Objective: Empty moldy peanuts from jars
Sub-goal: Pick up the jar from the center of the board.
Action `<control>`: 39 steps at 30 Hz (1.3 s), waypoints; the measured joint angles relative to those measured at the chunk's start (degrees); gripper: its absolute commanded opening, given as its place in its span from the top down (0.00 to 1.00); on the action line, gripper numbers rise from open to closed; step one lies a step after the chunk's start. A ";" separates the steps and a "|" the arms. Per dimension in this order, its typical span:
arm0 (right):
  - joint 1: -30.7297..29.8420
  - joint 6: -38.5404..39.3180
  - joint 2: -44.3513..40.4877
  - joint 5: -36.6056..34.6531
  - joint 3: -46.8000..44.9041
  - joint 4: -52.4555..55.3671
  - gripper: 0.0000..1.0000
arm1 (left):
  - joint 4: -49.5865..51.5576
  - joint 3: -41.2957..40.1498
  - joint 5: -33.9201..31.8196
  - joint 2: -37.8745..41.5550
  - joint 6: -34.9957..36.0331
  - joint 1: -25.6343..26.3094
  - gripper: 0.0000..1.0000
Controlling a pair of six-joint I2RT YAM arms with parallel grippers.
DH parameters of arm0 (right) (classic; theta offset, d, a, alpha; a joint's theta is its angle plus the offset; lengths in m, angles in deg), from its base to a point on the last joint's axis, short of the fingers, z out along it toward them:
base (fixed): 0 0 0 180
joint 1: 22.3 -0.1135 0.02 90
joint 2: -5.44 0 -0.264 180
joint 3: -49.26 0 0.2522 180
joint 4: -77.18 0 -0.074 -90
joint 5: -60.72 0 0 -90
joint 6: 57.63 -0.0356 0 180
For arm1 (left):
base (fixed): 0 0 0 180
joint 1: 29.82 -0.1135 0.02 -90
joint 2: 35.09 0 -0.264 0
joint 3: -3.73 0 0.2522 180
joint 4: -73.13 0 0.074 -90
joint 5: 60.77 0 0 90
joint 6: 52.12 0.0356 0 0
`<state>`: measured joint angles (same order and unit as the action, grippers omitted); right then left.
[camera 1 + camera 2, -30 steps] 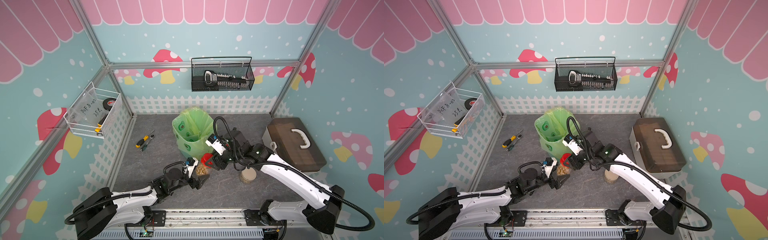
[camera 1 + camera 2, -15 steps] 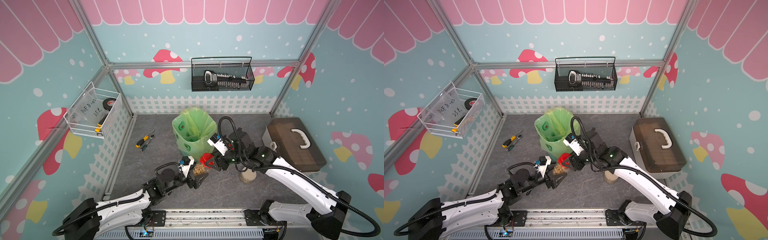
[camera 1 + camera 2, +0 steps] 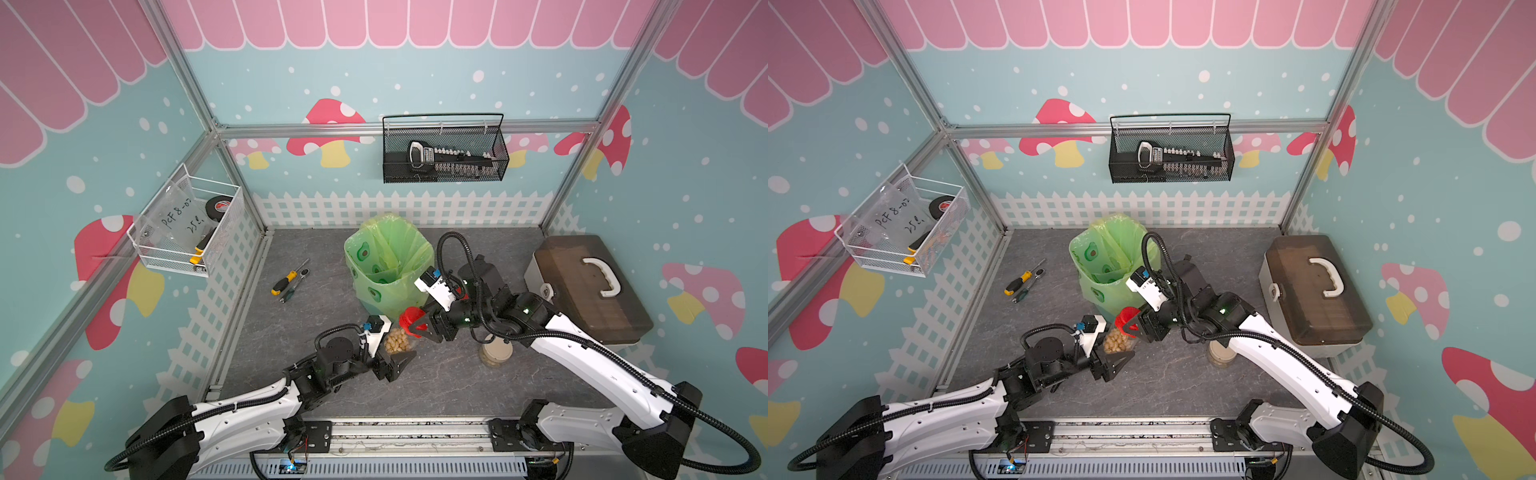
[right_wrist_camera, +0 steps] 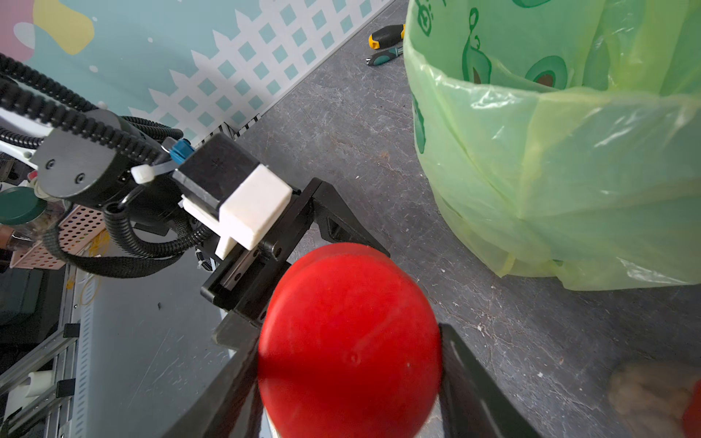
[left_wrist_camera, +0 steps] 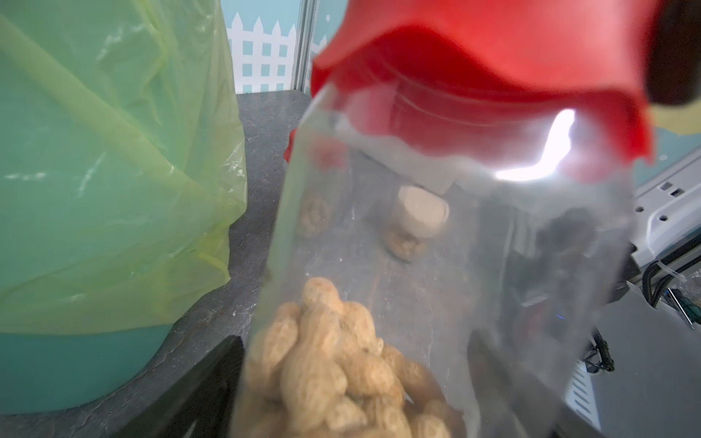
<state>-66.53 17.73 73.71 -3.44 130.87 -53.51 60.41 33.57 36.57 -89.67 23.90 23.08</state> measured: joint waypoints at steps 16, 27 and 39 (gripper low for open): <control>0.35 0.48 0.20 0.87 0.00 -0.02 0.50 | 3.74 1.05 1.33 0.50 0.94 0.04 0.21; 0.35 0.87 0.35 2.78 -0.17 0.07 0.50 | 3.96 1.73 1.46 0.66 0.72 0.04 0.08; 0.37 0.90 0.66 3.32 -0.20 -0.63 0.49 | 4.87 1.97 2.69 1.05 2.25 0.26 0.50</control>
<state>-66.16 18.63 74.36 -0.11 130.68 -54.15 65.29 35.54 39.25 -88.63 26.16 23.35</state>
